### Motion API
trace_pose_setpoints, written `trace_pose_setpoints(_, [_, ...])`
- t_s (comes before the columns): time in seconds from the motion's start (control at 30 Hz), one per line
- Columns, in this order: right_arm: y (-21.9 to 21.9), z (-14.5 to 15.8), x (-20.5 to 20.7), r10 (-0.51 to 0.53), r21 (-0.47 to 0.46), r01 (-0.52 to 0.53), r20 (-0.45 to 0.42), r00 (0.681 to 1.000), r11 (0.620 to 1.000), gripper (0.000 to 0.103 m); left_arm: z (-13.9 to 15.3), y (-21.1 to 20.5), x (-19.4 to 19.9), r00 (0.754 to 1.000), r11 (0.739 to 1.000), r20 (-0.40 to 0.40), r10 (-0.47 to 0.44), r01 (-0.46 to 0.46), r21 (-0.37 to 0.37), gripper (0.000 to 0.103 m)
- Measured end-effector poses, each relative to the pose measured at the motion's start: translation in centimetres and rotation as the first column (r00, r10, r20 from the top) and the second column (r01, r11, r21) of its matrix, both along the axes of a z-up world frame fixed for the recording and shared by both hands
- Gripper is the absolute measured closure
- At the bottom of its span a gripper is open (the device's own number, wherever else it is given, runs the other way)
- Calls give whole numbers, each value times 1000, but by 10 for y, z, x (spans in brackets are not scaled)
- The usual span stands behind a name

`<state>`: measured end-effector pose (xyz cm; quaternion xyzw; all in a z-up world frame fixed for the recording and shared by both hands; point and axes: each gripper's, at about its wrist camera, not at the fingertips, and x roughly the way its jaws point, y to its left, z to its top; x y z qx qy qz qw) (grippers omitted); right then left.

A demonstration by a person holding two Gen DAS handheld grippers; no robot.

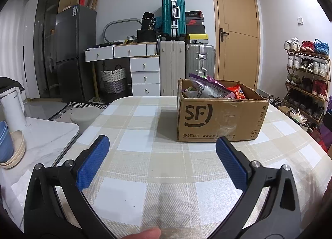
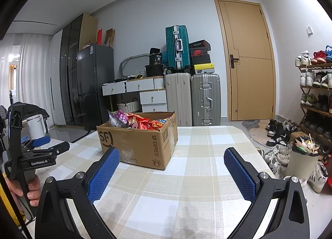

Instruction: Organize snacks

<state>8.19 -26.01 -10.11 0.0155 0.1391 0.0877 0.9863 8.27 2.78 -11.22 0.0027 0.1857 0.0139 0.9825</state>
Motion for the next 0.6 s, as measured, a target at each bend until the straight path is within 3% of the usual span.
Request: trace_pose_setpoints(0.6, [0, -3, -1, 0, 4, 0, -17, 1000, 1000, 1, -4, -4, 6, 1000, 999, -12, 26, -26, -18, 1])
